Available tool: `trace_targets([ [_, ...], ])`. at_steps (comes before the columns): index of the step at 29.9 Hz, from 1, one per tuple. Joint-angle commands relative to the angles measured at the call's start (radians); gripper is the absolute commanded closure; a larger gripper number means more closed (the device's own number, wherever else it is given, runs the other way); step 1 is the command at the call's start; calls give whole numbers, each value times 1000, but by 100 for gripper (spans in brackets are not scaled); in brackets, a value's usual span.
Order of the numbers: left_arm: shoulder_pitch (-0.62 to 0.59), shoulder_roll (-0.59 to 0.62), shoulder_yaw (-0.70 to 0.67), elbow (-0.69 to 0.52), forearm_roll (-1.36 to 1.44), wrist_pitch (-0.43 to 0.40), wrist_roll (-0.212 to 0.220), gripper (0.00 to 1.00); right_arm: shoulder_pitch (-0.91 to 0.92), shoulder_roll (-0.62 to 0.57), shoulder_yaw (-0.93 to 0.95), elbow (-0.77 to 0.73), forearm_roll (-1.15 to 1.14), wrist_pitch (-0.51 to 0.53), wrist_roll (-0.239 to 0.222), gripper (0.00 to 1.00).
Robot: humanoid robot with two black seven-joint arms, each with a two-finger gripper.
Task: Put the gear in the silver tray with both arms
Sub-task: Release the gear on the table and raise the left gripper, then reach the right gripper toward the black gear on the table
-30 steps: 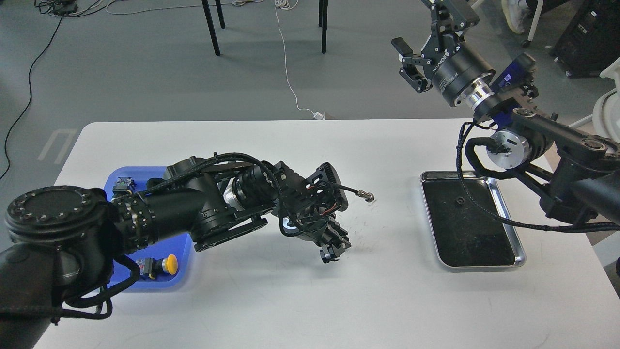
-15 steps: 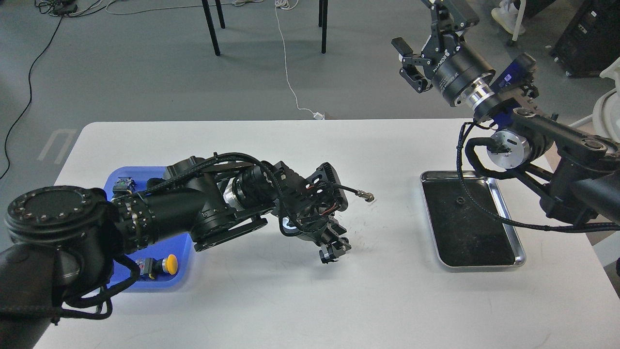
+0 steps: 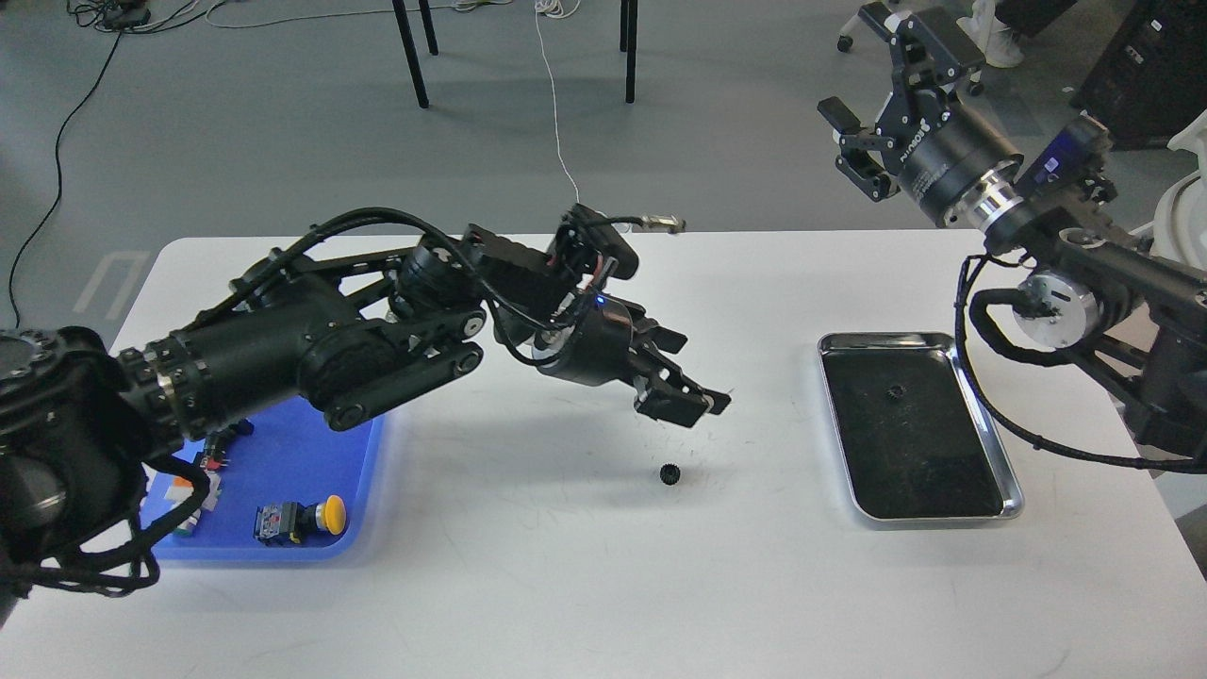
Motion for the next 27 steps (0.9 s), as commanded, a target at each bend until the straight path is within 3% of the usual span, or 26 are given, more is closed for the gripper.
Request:
trace_targets([
  [1, 111, 120, -88, -11, -365, 70, 0, 1, -6, -76, -66, 12, -187, 86, 0, 1],
  [7, 281, 238, -240, -62, -855, 100, 0, 1, 0, -145, -95, 76, -506, 224, 0, 1],
  [14, 536, 210, -603, -126, -925, 92, 0, 1, 79, -132, -117, 193, -963, 322, 0, 1],
  [17, 611, 192, -695, -132, -954, 91, 37, 1, 180, -49, -245, 189, -1074, 322, 0, 1],
  [22, 643, 193, -751, -132, -1014, 92, 36, 1, 365, 134, -514, 120, -1116, 322, 0, 1],
  [27, 647, 195, -757, -132, -1015, 94, 36, 1, 383, 290, -598, 40, -1276, 322, 0, 1],
])
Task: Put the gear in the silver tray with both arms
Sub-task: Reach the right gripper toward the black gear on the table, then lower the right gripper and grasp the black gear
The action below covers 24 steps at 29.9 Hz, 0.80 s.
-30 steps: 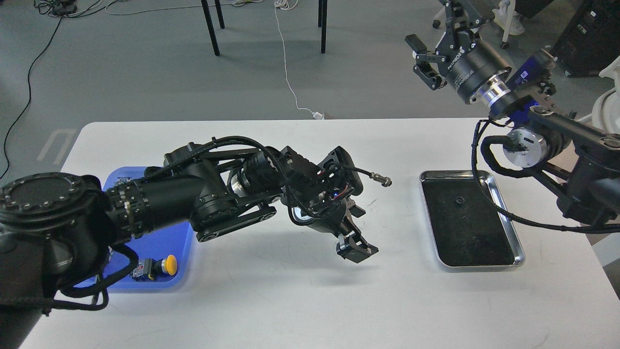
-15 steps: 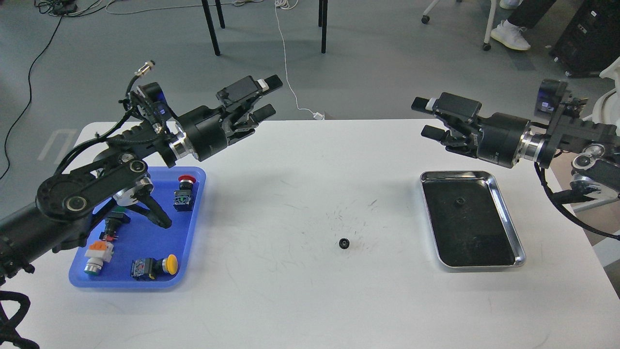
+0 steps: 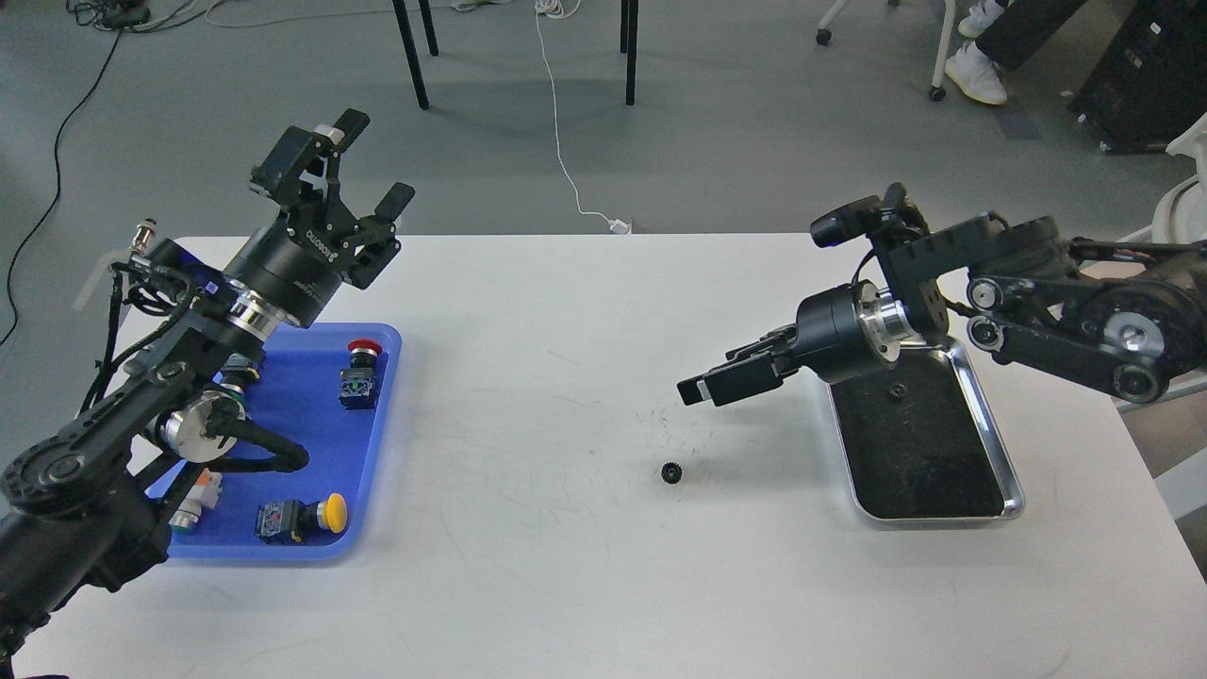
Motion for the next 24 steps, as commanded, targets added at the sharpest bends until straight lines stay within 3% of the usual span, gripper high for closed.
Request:
trace_targets([
  [1, 1, 1, -4, -1, -1, 2, 0, 1, 2, 111, -52, -61, -158, 0, 0, 2],
  [8, 1, -7, -2, -12, -1, 6, 1, 1, -25, 198, -83, -118, -238, -4, 0, 3],
  [15, 4, -10, -2, -13, -1, 8, 1, 1, -64, 250, -120, -149, -248, -101, 0, 9],
  [20, 4, -7, -4, -26, -1, 9, 1, 1, -64, 287, -167, -189, -248, -167, 0, 17],
  [24, 4, -7, -2, -27, -1, 9, 3, 1, -64, 304, -177, -206, -249, -170, 0, 32],
])
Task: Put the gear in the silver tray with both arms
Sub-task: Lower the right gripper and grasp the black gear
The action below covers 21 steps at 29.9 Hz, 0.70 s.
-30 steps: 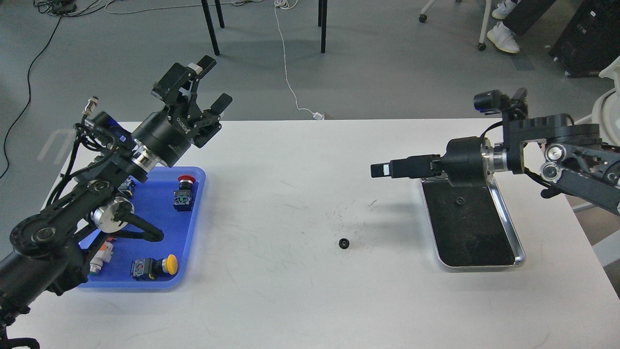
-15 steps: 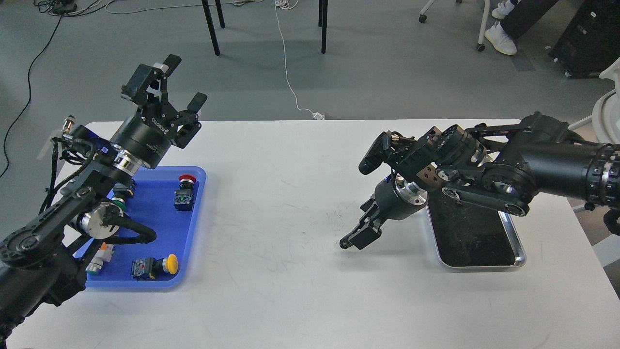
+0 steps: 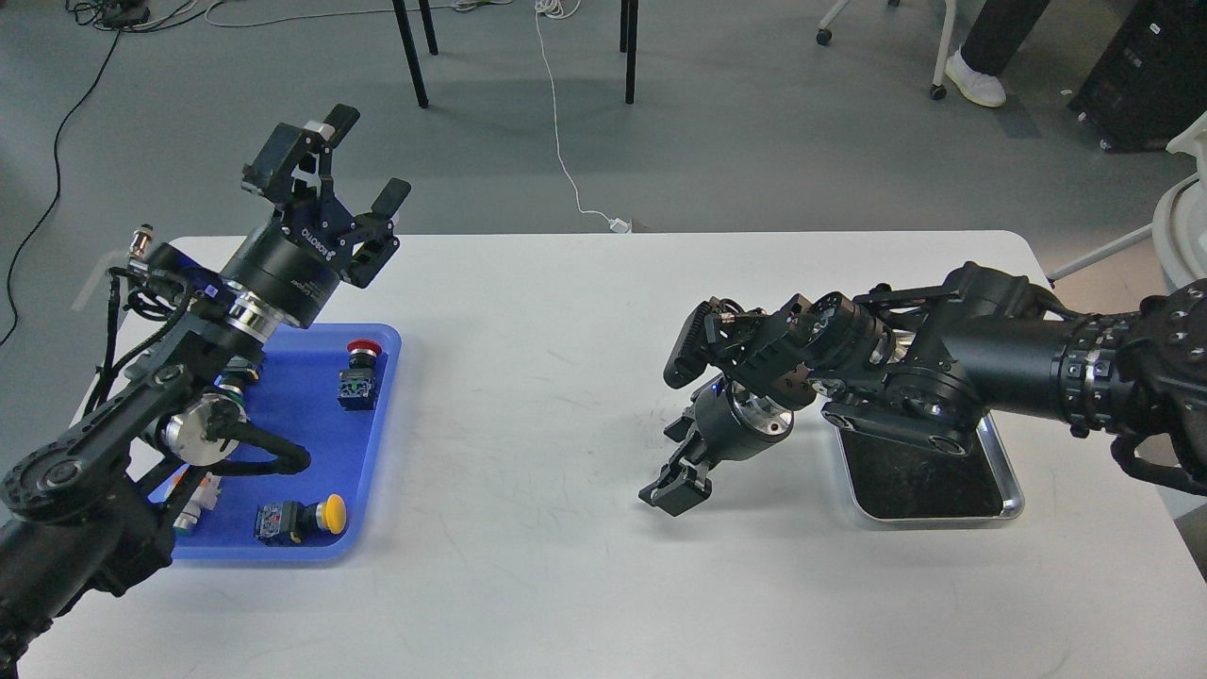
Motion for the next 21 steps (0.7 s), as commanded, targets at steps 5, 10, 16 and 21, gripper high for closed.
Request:
trace_targets([
  [5, 2, -1, 0, -2, 0, 2, -1, 1, 2, 11, -11, -11, -1, -4, 0, 39],
  [10, 6, -1, 0, -2, 0, 0, -1, 1, 3, 10, -11, -10, -4, -2, 0, 46],
  [16, 6, -2, 0, -2, 0, 0, -1, 1, 8, 5, -12, -10, -4, 1, 0, 46],
  [21, 6, -4, 0, -2, 0, 0, -1, 1, 14, 4, -41, -10, -5, 2, 0, 46],
])
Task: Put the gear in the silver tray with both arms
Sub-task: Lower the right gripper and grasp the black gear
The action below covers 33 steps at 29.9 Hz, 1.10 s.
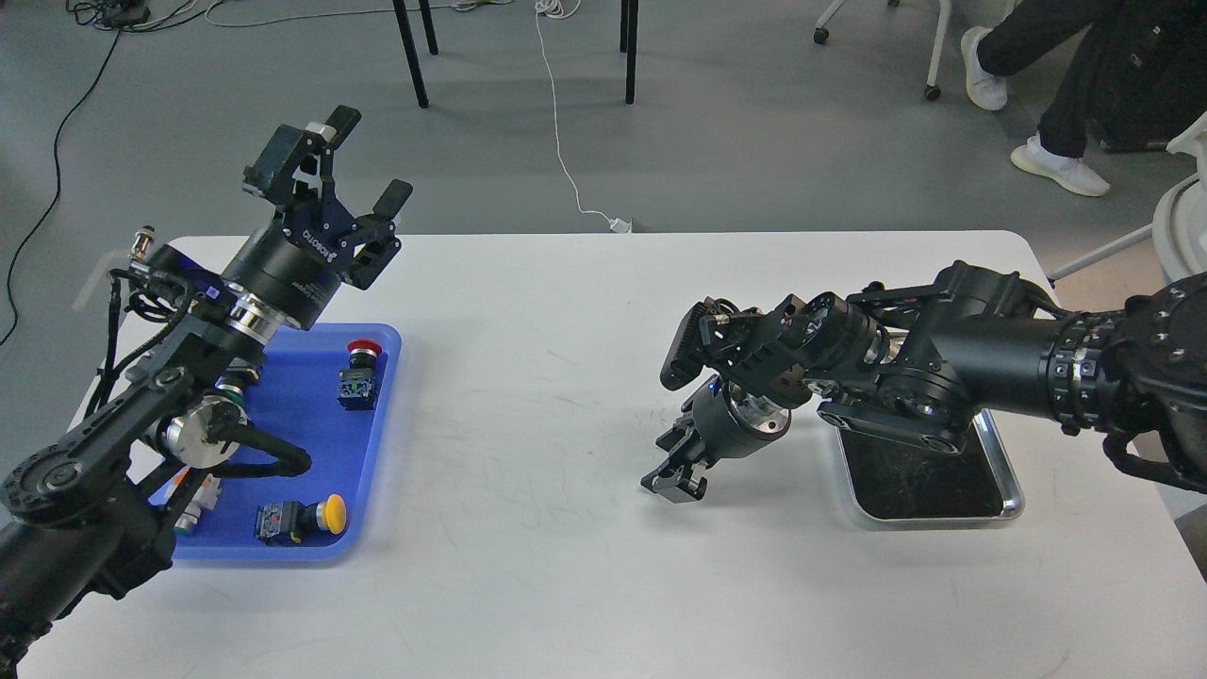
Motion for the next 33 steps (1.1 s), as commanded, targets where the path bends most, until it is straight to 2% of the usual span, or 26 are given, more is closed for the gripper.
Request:
trace_targets([
  [1, 0, 0, 0, 0, 0, 0, 0, 1, 3, -3, -17, 0, 1, 0, 0, 46],
  [11, 3, -17, 0, 0, 2, 0, 1, 1, 2, -4, -17, 0, 1, -3, 0, 47],
  [13, 3, -17, 0, 0, 2, 0, 1, 1, 2, -3, -17, 0, 1, -3, 0, 55],
  [15, 3, -17, 0, 0, 2, 0, 1, 1, 2, -4, -18, 0, 1, -3, 0, 69],
  [16, 3, -17, 0, 0, 2, 0, 1, 1, 2, -3, -18, 1, 1, -1, 0, 73],
  [21, 3, -17, 0, 0, 2, 0, 1, 1, 9, -3, -18, 1, 1, -1, 0, 82],
  [29, 3, -19, 0, 0, 2, 0, 1, 1, 26, -16, -12, 5, 3, -6, 0, 84],
  [33, 3, -19, 2, 0, 2, 0, 3, 1, 86, -97, 8, 29, 9, -7, 0, 84],
])
